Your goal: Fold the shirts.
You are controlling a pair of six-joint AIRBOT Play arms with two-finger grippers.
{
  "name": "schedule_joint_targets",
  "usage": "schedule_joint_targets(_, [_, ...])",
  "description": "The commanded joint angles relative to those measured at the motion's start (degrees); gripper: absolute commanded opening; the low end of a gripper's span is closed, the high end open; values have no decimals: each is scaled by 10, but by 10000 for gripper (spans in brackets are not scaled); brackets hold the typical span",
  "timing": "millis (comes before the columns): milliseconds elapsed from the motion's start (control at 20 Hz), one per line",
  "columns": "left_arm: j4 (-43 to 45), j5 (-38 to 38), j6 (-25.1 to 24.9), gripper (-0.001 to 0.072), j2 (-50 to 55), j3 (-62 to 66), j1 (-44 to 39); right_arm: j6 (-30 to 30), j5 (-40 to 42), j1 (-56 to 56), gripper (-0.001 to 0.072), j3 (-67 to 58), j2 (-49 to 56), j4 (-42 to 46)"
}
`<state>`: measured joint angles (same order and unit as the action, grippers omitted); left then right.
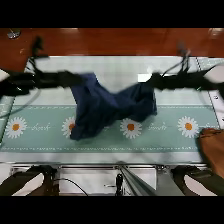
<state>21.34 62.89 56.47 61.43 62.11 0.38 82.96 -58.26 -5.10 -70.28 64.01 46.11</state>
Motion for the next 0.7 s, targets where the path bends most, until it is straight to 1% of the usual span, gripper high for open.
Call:
schedule_joint_targets(0, [-10, -65, 13, 17, -53, 172, 64, 6, -84, 49, 24, -279, -10, 26])
schedule_joint_targets(100, [-10, -74, 13, 17, -84, 245, 97, 6, -153, 50, 24, -396, -29, 47])
schedule_joint_targets(200, [-8, -74, 15, 17, -122, 296, 133, 6, -186, 50, 24, -445, -70, 57])
schedule_joint_targets(350, [30, -72, 15, 17, -198, 321, 191, 7, -190, 50, 24, -451, -161, 98])
schedule_joint_targets(500, [90, -24, 15, 18, -266, 320, 234, 7, -192, 50, 24, -451, -231, 115])
schedule_joint_targets(650, [137, -2, 47, 18, -310, 320, 237, 12, -240, 50, 24, -450, -268, 126])
